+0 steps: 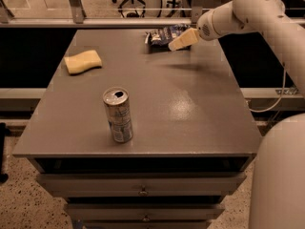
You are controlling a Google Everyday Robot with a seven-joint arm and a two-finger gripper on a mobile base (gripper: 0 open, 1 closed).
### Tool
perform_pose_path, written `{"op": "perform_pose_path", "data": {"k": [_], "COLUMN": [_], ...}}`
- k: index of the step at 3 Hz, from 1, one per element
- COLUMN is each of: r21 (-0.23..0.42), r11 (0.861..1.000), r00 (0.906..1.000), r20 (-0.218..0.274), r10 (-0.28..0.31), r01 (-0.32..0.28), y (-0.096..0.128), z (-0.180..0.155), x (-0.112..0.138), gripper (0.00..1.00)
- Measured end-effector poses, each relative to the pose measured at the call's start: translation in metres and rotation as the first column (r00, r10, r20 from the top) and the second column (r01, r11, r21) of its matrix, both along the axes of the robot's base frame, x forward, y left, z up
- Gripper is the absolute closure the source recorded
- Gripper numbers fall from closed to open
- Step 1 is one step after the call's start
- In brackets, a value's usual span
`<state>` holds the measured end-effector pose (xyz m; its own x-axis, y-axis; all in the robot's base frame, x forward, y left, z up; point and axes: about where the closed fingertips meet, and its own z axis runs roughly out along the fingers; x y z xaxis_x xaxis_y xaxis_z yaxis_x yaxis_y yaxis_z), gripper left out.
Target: Move blue chip bag near redbull can
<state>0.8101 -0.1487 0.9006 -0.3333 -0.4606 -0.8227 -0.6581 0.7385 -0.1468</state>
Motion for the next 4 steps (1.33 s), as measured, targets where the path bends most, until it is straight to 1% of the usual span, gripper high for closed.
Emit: {"op": "perform_pose_path", "data": {"k": [1,2,3,4], "r21": [0.032,0.055,0.067,0.073], "r11": [0.999,0.997,0.996,0.996], "r00": [0.9992,0.9979,0.9981,0.9983], "r20": [-0.018,-0.033,-0.022,-0.004], "r10": [-0.036,-0.055,-0.058,-0.058], "r01": [0.037,0.056,0.059,0.058], "y": [0.004,0.014,0.021,0.022], "z": [-0.017,-0.030,-0.033,-0.031], "x": [0.023,0.042,0.055,0.060], "gripper": [0.00,0.14,0.38,0.61]}}
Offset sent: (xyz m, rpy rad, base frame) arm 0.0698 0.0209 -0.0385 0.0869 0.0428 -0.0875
